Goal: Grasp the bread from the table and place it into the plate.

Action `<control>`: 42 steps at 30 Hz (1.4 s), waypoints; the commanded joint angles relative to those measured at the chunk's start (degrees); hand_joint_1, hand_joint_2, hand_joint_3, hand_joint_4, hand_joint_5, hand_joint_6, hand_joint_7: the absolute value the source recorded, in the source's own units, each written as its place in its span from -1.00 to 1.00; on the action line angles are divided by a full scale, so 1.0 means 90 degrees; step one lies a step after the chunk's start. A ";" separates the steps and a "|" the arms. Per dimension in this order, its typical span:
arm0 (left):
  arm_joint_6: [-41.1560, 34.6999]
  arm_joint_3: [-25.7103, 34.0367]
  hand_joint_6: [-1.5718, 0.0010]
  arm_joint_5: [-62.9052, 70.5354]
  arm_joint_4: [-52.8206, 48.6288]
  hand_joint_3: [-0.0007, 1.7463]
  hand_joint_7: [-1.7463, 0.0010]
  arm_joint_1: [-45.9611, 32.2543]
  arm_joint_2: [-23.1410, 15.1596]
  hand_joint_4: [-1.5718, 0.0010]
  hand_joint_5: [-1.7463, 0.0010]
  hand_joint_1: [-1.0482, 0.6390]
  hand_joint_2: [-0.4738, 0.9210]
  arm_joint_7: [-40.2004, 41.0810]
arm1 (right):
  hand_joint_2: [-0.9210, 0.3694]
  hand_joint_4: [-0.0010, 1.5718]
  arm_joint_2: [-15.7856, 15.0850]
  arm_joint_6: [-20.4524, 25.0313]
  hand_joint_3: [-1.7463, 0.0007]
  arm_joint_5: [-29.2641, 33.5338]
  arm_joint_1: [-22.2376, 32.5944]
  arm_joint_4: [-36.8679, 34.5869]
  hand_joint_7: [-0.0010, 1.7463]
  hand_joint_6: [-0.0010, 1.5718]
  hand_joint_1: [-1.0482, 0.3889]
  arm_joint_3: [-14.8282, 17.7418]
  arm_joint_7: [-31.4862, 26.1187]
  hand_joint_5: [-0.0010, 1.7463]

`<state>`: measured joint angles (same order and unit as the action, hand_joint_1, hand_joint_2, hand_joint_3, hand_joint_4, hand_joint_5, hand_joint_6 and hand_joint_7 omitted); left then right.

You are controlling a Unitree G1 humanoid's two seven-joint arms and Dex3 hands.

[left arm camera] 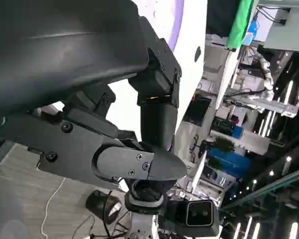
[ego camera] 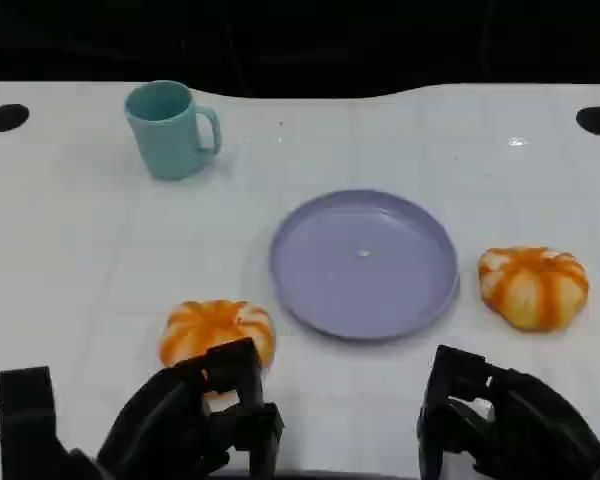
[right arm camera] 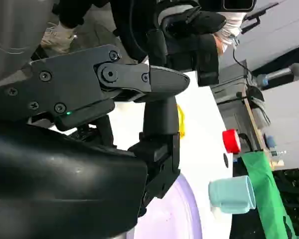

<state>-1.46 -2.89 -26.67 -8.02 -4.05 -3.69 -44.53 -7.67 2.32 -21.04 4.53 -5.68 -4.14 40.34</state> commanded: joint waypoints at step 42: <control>0.2475 0.0235 0.38 0.3901 0.1390 -0.86 0.98 0.0111 -0.1005 0.49 0.15 -0.61 1.00 0.2355 | -1.00 -0.24 -0.0069 0.0036 0.49 -0.0006 0.0017 0.0133 0.96 -0.47 -0.26 0.0037 -0.0021 1.00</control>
<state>21.56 -0.86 3.28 0.88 -3.30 -9.86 -25.92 -7.65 2.33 -20.88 4.54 -5.39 -4.25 40.16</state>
